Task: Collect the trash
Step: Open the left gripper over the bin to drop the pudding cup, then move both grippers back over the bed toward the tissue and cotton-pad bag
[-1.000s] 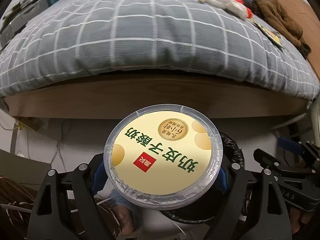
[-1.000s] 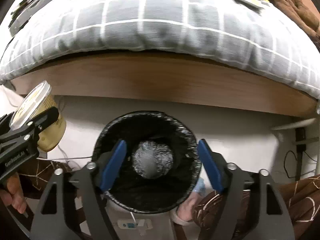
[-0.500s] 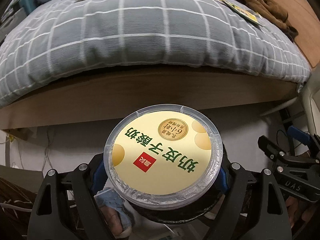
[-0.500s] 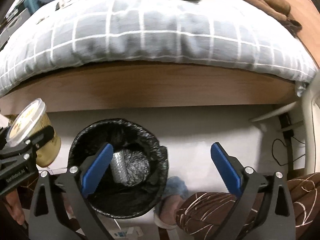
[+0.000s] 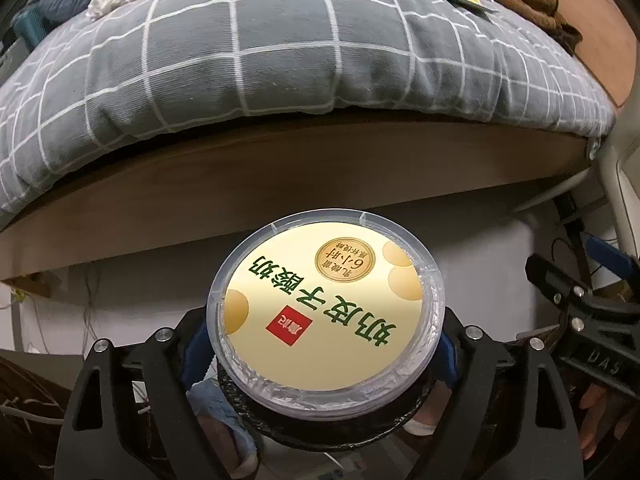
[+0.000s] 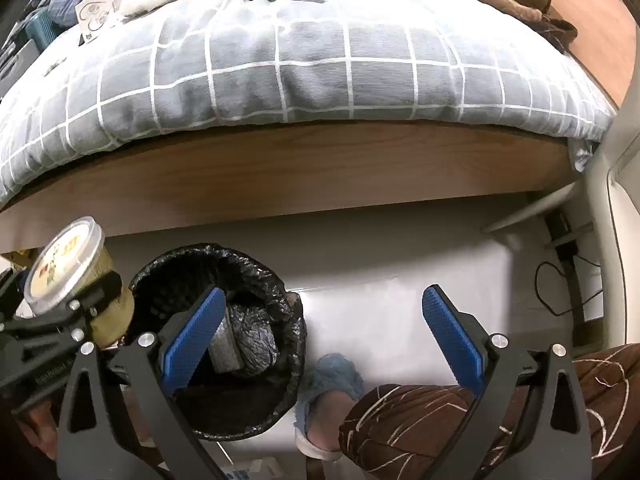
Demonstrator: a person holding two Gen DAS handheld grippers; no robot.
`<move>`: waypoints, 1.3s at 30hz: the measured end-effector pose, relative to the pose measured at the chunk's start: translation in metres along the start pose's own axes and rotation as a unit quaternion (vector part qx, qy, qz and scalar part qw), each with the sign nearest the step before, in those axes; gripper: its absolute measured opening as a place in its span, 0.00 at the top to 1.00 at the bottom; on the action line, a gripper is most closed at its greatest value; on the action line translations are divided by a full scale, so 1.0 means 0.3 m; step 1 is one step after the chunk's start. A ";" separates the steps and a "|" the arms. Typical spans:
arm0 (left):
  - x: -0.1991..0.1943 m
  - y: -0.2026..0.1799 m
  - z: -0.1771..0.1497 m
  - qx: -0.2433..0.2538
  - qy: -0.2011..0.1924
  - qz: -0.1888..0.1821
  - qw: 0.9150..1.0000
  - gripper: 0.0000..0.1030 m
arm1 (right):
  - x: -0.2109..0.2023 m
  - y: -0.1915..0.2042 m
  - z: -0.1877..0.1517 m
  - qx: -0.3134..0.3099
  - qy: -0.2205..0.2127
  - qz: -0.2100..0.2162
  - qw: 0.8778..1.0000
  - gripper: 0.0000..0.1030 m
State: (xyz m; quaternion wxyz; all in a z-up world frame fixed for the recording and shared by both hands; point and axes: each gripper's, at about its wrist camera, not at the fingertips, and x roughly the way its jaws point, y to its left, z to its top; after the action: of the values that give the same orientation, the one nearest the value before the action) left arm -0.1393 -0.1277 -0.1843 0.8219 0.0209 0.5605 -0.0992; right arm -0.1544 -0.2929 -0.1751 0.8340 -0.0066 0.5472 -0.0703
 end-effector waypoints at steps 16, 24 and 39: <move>-0.088 0.201 -0.008 -0.036 -0.037 0.025 0.998 0.06 | -0.083 0.164 0.067 -0.044 -0.044 0.018 0.998 0.08; -0.220 0.350 0.050 -0.068 -0.075 0.043 0.994 0.06 | -0.189 0.256 0.137 -0.056 -0.098 0.030 0.993 0.08; -0.380 0.433 0.193 -0.095 -0.146 0.050 0.984 0.06 | -0.349 0.295 0.295 -0.054 -0.189 0.052 0.979 0.08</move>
State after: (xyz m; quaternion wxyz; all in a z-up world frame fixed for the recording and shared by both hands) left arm -0.1021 0.0069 -0.0672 0.8969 -0.0442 0.4399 -0.0066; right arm -0.1047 -0.1980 -0.0520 0.9234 -0.0370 0.3821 0.0052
